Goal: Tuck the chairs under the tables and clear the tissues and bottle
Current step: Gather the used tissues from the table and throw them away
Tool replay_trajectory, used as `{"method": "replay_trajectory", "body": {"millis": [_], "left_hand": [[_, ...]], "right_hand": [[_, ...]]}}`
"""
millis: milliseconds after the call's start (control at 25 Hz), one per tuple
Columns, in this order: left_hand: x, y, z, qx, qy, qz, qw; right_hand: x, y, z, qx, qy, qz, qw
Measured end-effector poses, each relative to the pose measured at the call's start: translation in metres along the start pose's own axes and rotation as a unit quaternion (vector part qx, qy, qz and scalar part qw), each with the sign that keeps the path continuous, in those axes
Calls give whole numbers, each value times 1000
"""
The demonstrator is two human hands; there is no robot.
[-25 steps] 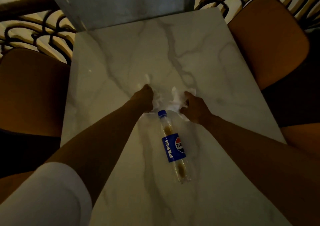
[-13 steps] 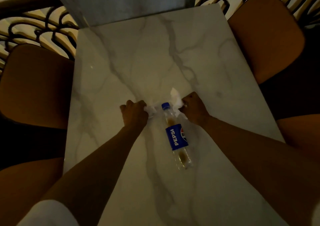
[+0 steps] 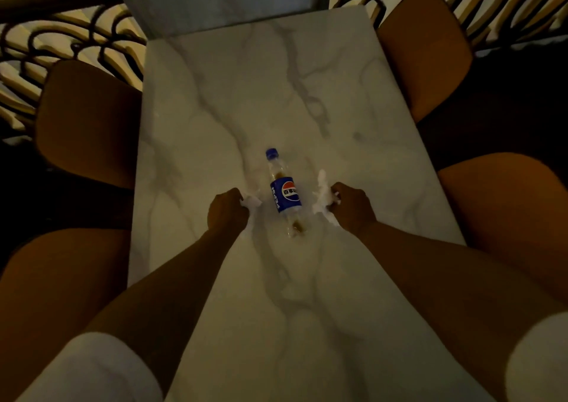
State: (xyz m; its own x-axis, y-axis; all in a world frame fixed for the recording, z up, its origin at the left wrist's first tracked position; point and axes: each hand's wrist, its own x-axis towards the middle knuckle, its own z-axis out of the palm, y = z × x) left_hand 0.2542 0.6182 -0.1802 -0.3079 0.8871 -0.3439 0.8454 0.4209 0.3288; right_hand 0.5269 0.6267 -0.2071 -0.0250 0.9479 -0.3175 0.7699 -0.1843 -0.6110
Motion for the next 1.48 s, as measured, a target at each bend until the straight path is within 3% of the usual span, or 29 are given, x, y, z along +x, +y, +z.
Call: {"method": "replay_trajectory", "body": {"millis": [240,560,680,1080,1280,1480], "left_hand": [[-73,10,-5,-41,27,-1,999],[-161,-1,5,-81,7,23,996],[-189,-12,16,-89,-19,45,995],[-307,6,59,-146,-71,162,973],[-365,25,93,-109,-144,195,964],[-443,53,133,-76,-158,206,963]], "right_hand": [[-57,-13,-10,43,-7,-6,999],[-157,-29,2,-66,39,15,997],[-208,-22,1,3,60,49,997],[-364,44,1,88,81,154,981],[-421,97,0,79,98,144,982],[-470,172,-4,102,88,154,979]]}}
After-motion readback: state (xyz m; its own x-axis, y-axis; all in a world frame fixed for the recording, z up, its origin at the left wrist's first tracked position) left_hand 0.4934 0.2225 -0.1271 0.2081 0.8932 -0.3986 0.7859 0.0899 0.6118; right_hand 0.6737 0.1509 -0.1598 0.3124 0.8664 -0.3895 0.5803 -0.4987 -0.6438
